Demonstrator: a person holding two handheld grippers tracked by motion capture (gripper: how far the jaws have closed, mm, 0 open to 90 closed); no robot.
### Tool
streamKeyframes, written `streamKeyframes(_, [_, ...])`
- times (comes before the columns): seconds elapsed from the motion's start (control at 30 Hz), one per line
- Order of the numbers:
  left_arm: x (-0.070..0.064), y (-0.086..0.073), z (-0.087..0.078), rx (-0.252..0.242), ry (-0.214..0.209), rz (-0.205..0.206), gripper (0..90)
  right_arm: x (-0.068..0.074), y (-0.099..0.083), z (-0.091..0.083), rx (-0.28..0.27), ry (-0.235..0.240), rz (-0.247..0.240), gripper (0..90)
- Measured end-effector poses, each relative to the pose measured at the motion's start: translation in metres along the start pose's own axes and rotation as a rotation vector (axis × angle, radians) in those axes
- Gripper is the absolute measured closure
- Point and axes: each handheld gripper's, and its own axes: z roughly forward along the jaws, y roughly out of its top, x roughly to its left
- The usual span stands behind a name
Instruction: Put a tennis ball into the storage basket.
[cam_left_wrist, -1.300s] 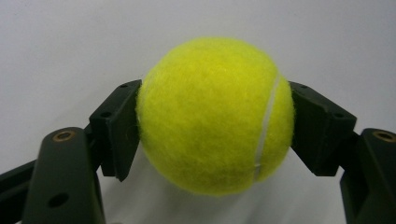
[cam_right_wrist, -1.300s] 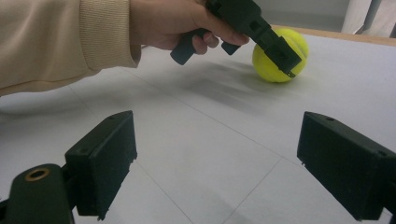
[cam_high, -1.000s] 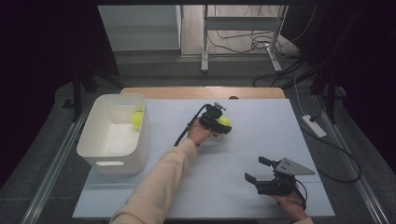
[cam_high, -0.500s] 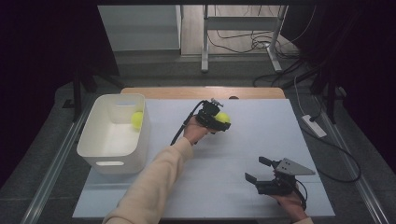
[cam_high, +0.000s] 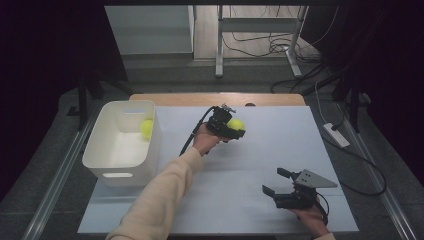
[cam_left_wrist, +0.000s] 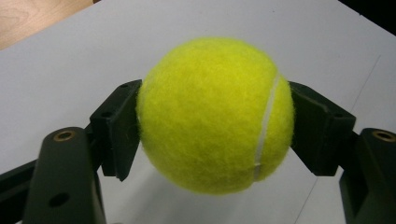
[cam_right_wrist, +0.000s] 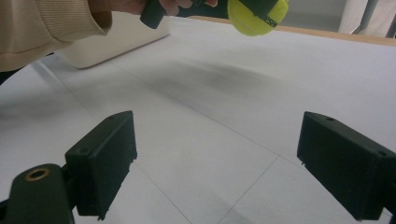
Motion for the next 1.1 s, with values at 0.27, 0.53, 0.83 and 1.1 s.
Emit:
streamKeyframes(0.27, [0.002,-0.004,-0.012,-0.025,-0.003,-0.002,26.9,0.000,0.000,0.000,0.001,0.000,-0.001,11.7])
streamKeyframes(0.53, [0.002,-0.005,-0.026,-0.061,-0.001,0.020,26.9,0.000,0.000,0.000,0.002,-0.005,-0.001,11.7])
streamKeyframes(0.83, [-0.002,-0.005,-0.041,-0.090,0.000,0.041,26.9,0.000,0.000,0.000,0.002,-0.007,-0.002,11.7])
streamKeyframes(1.1, [-0.003,-0.005,-0.057,-0.122,0.000,0.044,26.9,0.000,0.000,0.000,0.003,-0.009,-0.002,11.7])
